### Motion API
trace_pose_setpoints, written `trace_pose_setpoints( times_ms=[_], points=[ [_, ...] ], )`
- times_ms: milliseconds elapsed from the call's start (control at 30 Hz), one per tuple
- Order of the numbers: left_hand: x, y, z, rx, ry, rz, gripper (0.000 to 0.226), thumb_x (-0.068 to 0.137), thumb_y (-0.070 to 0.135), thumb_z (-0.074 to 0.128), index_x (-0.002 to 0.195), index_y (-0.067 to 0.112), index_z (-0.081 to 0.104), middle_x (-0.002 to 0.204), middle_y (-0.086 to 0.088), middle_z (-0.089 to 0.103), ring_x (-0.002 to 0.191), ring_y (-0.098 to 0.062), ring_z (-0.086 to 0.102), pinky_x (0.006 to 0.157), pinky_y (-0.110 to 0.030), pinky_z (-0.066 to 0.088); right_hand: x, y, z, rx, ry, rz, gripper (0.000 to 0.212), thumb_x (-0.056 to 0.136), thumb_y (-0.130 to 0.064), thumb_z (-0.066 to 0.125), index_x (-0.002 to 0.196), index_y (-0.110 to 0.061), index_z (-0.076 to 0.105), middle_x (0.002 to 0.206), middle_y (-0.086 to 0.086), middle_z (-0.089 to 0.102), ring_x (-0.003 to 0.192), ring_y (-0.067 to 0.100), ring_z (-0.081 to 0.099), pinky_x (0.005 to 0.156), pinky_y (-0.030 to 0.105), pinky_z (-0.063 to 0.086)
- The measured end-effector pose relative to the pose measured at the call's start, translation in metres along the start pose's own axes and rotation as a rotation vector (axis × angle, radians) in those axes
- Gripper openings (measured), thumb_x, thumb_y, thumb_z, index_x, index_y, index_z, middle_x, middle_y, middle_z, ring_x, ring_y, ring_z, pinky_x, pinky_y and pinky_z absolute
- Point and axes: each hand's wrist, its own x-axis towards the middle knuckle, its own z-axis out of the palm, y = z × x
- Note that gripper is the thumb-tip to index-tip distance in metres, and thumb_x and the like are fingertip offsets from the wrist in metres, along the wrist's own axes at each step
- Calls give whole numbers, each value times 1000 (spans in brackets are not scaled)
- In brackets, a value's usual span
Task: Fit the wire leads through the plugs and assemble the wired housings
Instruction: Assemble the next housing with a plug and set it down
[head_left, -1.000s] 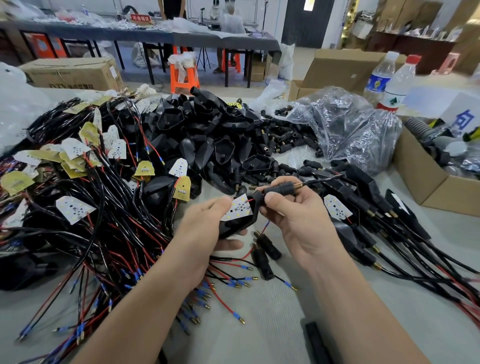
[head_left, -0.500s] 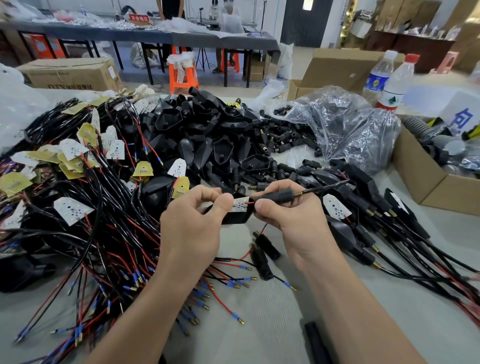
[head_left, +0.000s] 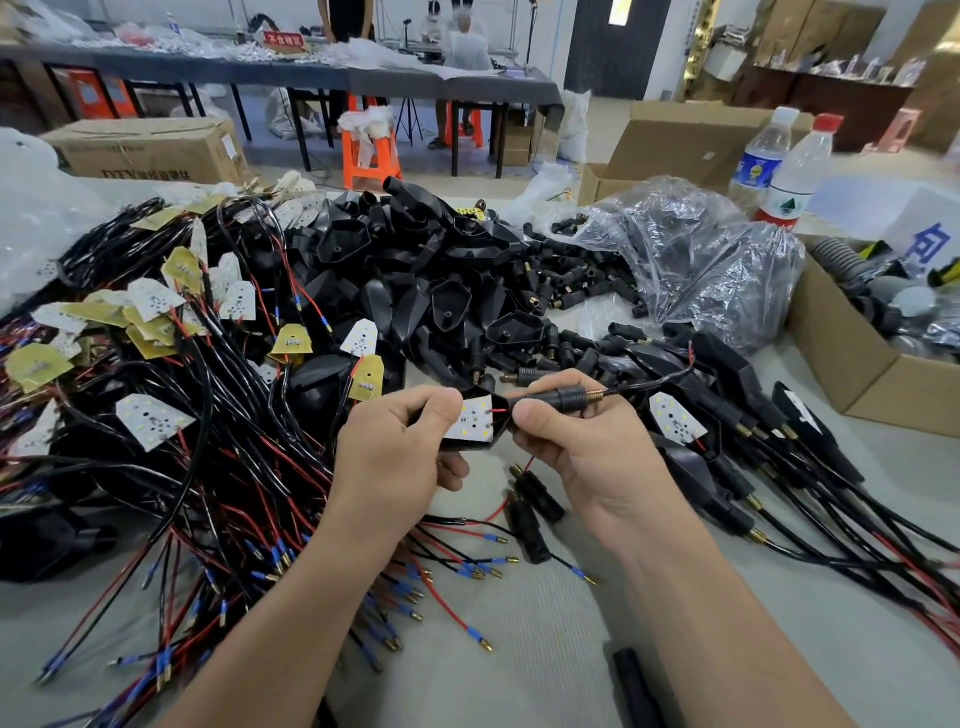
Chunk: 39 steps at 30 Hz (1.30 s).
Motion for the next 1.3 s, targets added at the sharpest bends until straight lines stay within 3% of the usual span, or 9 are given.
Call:
trace_pose_setpoints(
  times_ms=[100, 233, 467, 567, 667, 767, 867, 1033, 1300],
  points=[
    [3, 1, -3, -40, 70, 11, 24, 100, 21, 67, 80, 29, 80, 67, -9, 74, 50, -22, 68, 49, -27, 56, -1, -10, -6, 2, -68, 52, 13, 75, -5, 76, 78, -17, 78, 90, 13, 76, 80, 21, 72, 70, 26, 59],
    [3, 3, -3, -139, 65, -35, 29, 97, 15, 71, 75, 30, 81, 74, -12, 77, 51, -25, 70, 48, -25, 56, 1, -12, -13, -2, -52, 66, 32, 90, 11, 62, 81, -15, 80, 86, 15, 73, 76, 23, 72, 67, 25, 59],
    [0, 0, -8, 56, 148, 147, 14, 96, 31, 71, 88, 39, 79, 56, -4, 68, 45, -19, 60, 45, -26, 49, 0, -8, -6, -42, -6, 41, 8, 89, -4, 71, 84, -9, 75, 77, 16, 72, 66, 23, 71, 62, 24, 58],
    [-4, -1, -9, 182, 188, 220, 9, 95, 40, 69, 91, 43, 76, 51, 3, 63, 39, -7, 50, 42, -15, 40, 0, -7, -6, -27, -10, 43, 9, 80, -12, 76, 86, -6, 74, 78, 17, 71, 67, 23, 71, 62, 25, 58],
    [-2, -3, -8, 176, 182, 152, 14, 97, 42, 65, 87, 44, 74, 52, 4, 63, 43, -4, 49, 45, -17, 42, 0, -6, -7, 7, -56, 42, 18, 71, -13, 77, 88, -8, 76, 82, 14, 73, 72, 21, 72, 65, 24, 58],
    [2, -2, -5, 44, 109, -32, 21, 99, 35, 65, 82, 39, 76, 59, 6, 63, 54, -11, 56, 60, -34, 52, -1, -5, -7, -7, -89, 38, 17, 70, -12, 76, 86, -15, 80, 87, 7, 76, 77, 13, 71, 69, 23, 57],
    [2, 1, -4, -50, -25, -119, 24, 102, 27, 61, 85, 29, 78, 70, 0, 62, 55, -9, 56, 52, -21, 47, 1, -5, -10, -32, -99, 39, 17, 81, -3, 72, 87, -17, 79, 92, 7, 77, 79, 10, 69, 71, 23, 57],
    [3, 4, -9, -165, -195, -142, 26, 103, 5, 53, 112, 17, 76, 69, -4, 65, 60, -13, 56, 53, -20, 46, 3, -8, -14, 33, -97, 62, 16, 85, -10, 69, 100, -12, 74, 99, 6, 76, 91, 15, 70, 76, 27, 58],
    [7, -3, -6, -86, -89, -66, 30, 98, 0, 63, 103, 26, 75, 72, -9, 73, 62, -15, 62, 58, -24, 52, 4, -7, -13, 64, -98, 85, 14, 86, -13, 69, 98, -13, 77, 107, 6, 76, 95, 16, 71, 81, 28, 59]
  ],
)
